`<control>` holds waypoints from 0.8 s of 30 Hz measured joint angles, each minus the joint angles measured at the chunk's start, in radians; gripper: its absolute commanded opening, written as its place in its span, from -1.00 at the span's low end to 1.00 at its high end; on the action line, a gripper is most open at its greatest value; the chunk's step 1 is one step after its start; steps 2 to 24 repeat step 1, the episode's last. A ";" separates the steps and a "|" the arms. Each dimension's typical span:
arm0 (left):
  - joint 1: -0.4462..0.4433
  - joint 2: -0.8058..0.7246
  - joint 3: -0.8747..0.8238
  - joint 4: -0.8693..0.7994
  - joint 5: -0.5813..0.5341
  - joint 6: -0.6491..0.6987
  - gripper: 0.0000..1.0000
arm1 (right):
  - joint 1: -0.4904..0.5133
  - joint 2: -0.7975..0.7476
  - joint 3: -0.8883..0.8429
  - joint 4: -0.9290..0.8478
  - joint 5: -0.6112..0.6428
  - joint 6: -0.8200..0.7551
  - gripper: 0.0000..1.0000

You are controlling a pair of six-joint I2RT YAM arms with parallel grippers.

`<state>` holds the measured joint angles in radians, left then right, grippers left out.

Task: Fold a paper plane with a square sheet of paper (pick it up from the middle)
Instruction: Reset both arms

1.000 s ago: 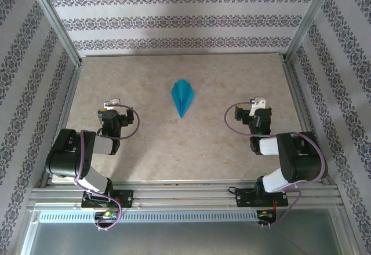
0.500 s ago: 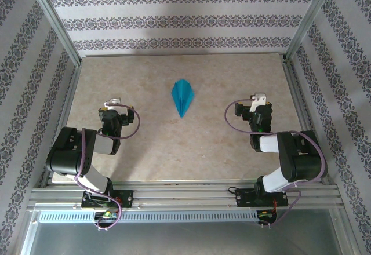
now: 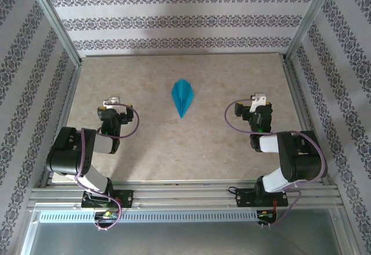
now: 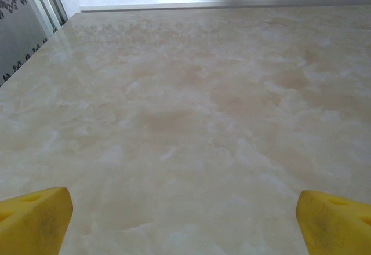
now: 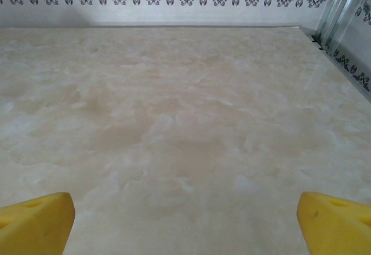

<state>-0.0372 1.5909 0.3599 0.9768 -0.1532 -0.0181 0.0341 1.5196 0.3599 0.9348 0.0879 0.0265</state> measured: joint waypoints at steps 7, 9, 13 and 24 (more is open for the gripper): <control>0.000 0.000 0.002 0.000 0.000 0.000 0.99 | 0.000 0.000 0.000 0.000 0.000 0.000 0.96; 0.000 0.000 0.002 0.000 0.000 0.000 0.99 | 0.000 0.000 0.000 0.000 0.000 0.000 0.96; 0.000 0.000 0.002 0.000 0.000 0.000 0.99 | 0.000 0.000 0.000 0.000 0.000 0.000 0.96; 0.000 0.000 0.002 0.000 0.000 0.000 0.99 | 0.000 0.000 0.000 0.000 0.000 0.000 0.96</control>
